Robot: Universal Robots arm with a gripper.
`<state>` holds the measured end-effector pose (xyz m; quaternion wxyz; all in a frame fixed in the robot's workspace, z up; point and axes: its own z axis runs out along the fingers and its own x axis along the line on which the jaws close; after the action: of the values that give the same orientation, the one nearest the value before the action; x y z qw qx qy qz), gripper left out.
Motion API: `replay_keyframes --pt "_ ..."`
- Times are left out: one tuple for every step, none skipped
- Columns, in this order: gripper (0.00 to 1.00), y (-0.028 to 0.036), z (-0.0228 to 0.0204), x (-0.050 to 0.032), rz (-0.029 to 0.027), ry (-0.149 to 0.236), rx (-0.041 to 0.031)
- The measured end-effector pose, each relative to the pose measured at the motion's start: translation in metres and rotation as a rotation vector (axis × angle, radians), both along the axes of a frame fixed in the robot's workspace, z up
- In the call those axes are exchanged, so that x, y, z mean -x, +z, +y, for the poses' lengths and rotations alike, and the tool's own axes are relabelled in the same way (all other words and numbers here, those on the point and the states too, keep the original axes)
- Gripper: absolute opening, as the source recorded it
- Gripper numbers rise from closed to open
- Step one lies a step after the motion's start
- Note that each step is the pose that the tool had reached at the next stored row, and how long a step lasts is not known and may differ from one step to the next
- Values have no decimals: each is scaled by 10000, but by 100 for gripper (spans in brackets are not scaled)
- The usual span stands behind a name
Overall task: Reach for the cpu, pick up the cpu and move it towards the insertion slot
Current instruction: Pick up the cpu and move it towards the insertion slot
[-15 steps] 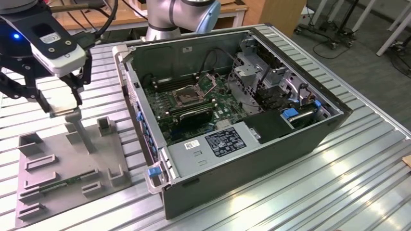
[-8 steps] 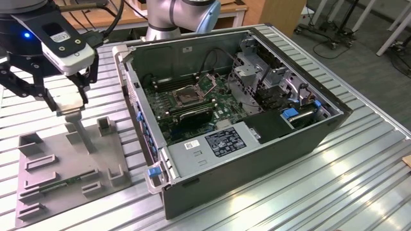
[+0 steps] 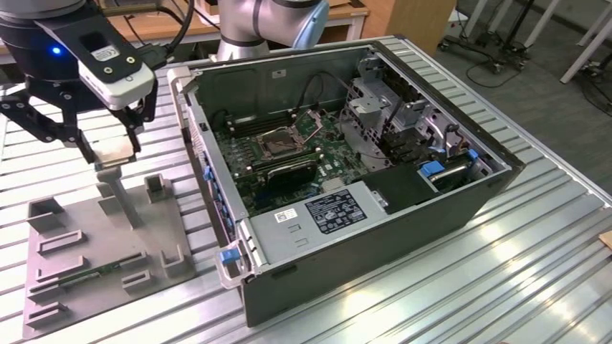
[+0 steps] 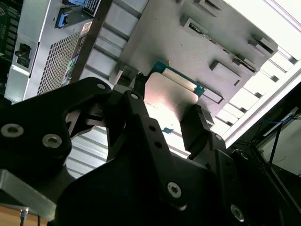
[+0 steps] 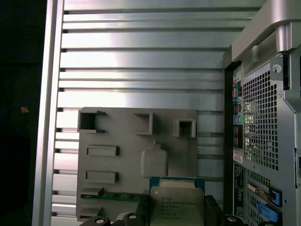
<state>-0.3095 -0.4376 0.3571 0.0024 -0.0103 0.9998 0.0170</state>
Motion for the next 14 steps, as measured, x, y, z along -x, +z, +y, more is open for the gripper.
replay_keyframes --pt "54 0 0 -9 0 0 1" --pt "54 0 0 -18 0 0 1" --pt "54 0 0 -29 0 0 0" --pt "54 0 0 -42 0 -1 1" --pt "54 0 0 -56 0 0 1" --pt "54 0 0 -72 0 -1 0" --pt "54 0 0 -90 1 -1 1" --pt "54 0 0 -109 1 -1 0" --pt "54 0 0 -130 1 -1 1" --pt "54 0 0 -149 1 -1 1" --pt "54 0 0 -169 1 0 1" --pt "54 0 0 -187 1 0 1" --pt "54 0 0 -205 0 0 0" --pt "54 0 0 -222 0 0 0"
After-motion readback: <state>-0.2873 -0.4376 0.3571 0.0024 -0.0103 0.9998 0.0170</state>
